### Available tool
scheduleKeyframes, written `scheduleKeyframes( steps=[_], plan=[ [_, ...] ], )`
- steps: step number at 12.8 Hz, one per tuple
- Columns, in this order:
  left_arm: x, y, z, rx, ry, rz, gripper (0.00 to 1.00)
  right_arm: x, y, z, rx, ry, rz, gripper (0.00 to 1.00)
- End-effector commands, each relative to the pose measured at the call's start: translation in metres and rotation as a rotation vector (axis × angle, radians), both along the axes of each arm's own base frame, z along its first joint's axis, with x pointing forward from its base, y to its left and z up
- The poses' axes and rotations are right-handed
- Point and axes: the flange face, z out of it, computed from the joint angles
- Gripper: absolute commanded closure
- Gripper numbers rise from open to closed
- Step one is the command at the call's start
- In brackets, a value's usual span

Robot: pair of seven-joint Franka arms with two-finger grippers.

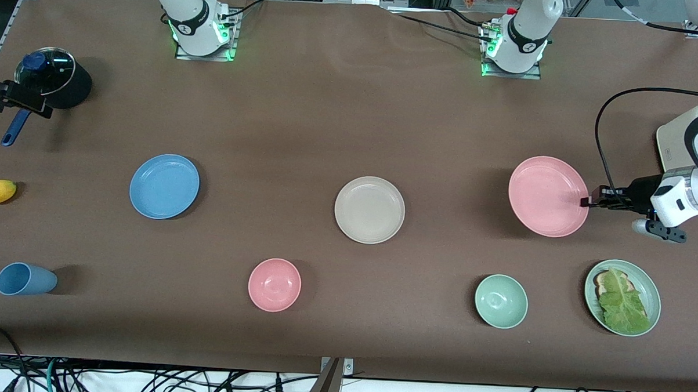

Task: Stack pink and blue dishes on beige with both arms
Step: 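Lift the pink plate with the left gripper, then carry the pink plate with the left gripper over the beige plate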

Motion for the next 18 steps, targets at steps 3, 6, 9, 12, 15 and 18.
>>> scheduleKeyframes(
  steps=[3, 6, 9, 12, 15, 18],
  plan=[
    [0.012, -0.027, 0.058, 0.062, 0.055, 0.015, 1.0, -0.001, -0.004, 0.003, 0.0, 0.006, -0.002, 0.0],
    [0.017, -0.048, 0.082, 0.072, 0.086, 0.041, 1.0, -0.001, -0.003, 0.002, 0.0, 0.009, -0.005, 0.0],
    [0.021, -0.079, 0.1, 0.089, 0.11, 0.072, 1.0, -0.002, -0.004, 0.002, -0.002, 0.011, 0.002, 0.0],
    [0.023, -0.105, 0.109, 0.102, 0.122, 0.091, 1.0, -0.001, 0.002, 0.003, -0.007, 0.01, 0.011, 0.0],
    [0.022, -0.135, 0.118, 0.117, 0.129, 0.119, 1.0, -0.002, 0.002, 0.003, 0.0, 0.014, 0.009, 0.0],
    [0.024, -0.173, 0.133, 0.136, 0.126, 0.154, 1.0, -0.002, -0.007, -0.001, 0.003, 0.021, -0.008, 0.0]
  ],
)
